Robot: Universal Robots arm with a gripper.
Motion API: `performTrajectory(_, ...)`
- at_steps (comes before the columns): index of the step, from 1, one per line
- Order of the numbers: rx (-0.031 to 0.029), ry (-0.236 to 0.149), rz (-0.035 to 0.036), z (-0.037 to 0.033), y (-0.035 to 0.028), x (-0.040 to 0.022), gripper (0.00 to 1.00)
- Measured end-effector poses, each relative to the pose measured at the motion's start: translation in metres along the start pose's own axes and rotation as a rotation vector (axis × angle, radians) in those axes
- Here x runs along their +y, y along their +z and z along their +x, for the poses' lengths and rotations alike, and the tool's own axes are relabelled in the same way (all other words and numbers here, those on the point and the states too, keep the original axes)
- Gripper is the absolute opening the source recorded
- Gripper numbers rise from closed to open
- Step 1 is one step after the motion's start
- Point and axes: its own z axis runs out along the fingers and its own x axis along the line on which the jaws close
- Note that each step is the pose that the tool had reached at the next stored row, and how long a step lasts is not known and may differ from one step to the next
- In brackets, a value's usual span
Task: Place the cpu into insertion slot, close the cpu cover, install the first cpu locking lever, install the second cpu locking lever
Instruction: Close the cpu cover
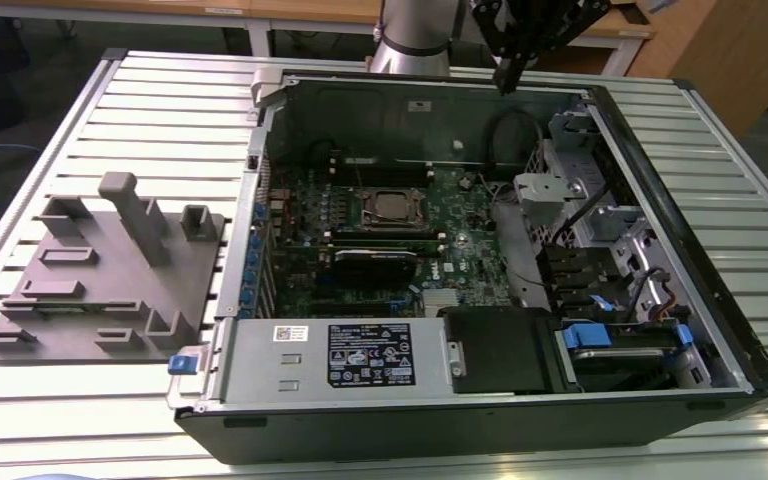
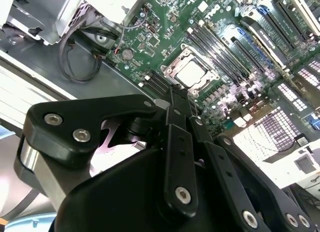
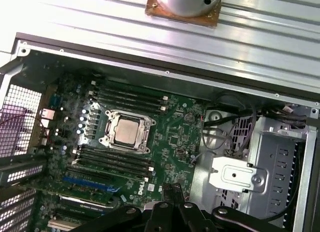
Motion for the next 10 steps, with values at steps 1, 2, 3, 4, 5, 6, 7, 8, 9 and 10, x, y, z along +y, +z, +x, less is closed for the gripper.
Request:
performTrajectory(1,-0.0001,0.000,-0.0001,0.0000,0.0001,0.0000,0.10)
performTrajectory(2,-0.0006,0.005,-0.0002,0.0000,0.0001,0.0000,0.10)
performTrajectory(3,-0.0006,0.005,-0.0002,0.0000,0.0001,0.0000,0.10)
performTrajectory(4,-0.0008,0.007,-0.0002,0.0000,0.0001,0.0000,0.10)
performTrajectory(5,-0.0010,0.010,-0.0003,0.0000,0.0001,0.0000,0.10)
performTrajectory(6,-0.0010,0.010,-0.0002,0.0000,0.0001,0.0000,0.10)
performTrajectory(7,-0.0011,0.010,-0.0003,0.0000,0.0001,0.0000,0.10)
performTrajectory(8,-0.0011,0.010,-0.0003,0.0000,0.0003,0.0000,0.10)
performTrajectory(9,-0.0011,0.010,-0.0003,0.0000,0.0005,-0.0001,0.10)
performTrajectory(10,-0.0010,0.010,-0.0002,0.0000,0.0004,-0.0001,0.10)
